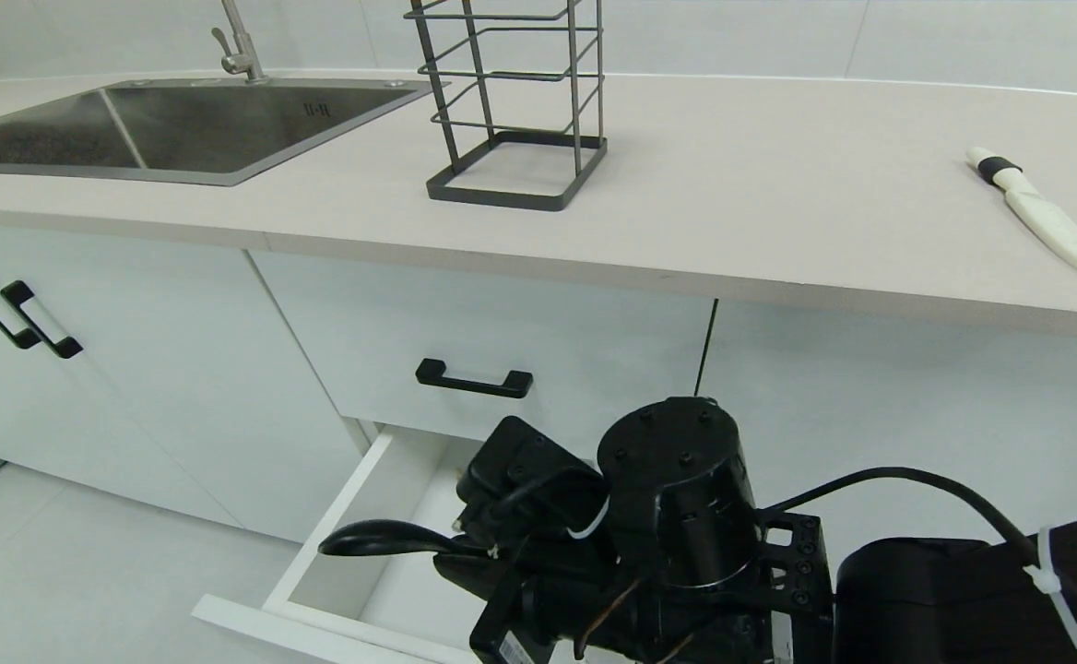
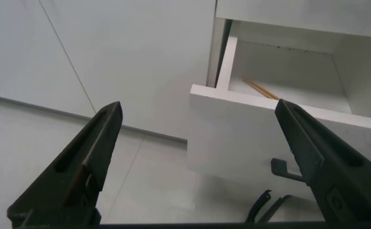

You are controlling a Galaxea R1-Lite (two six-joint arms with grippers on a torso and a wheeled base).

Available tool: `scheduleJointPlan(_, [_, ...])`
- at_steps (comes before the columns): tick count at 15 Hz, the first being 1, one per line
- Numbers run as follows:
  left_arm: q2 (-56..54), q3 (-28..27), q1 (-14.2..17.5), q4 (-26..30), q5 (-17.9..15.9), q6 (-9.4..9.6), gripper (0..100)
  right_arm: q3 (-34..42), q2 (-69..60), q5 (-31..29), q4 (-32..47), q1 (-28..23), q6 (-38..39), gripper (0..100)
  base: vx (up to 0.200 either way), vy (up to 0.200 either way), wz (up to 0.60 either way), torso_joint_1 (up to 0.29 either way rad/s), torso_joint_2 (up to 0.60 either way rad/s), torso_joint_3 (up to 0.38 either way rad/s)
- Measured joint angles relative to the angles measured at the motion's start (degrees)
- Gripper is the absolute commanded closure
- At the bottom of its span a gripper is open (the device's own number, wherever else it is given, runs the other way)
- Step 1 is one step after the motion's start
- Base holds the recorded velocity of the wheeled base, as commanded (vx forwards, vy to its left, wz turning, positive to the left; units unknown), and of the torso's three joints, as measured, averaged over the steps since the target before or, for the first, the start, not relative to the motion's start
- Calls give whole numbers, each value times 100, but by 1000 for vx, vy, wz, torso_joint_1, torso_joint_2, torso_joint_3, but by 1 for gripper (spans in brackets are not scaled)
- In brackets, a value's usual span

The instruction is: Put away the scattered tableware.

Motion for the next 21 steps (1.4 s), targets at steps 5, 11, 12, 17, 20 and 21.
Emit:
scheduleJointPlan(5, [0,0,0,0,1,2,0,-752,546,-445,336,51,52,100,0,0,0,0,0,0])
scheduleJointPlan(11, [0,0,0,0,0,0,0,-2437,1408,-1002,1536,5,152,100,0,0,0,0,0,0])
scheduleJointPlan(12, [0,0,0,0,0,0,0,-2538,1503,-1140,1558,-34,152,100,0,0,0,0,0,0])
scheduleJointPlan(17, [0,0,0,0,1,0,0,-2649,1841,-1200,1569,-249,137,100,0,0,0,0,0,0])
scheduleJointPlan(20, [0,0,-4,0,1,0,0,-2699,2004,-1200,1568,-317,112,100,0,0,0,0,0,0])
scheduleJointPlan(21, [0,0,-2,0,1,0,0,-2704,2046,-1200,1568,-321,108,100,0,0,0,0,0,0])
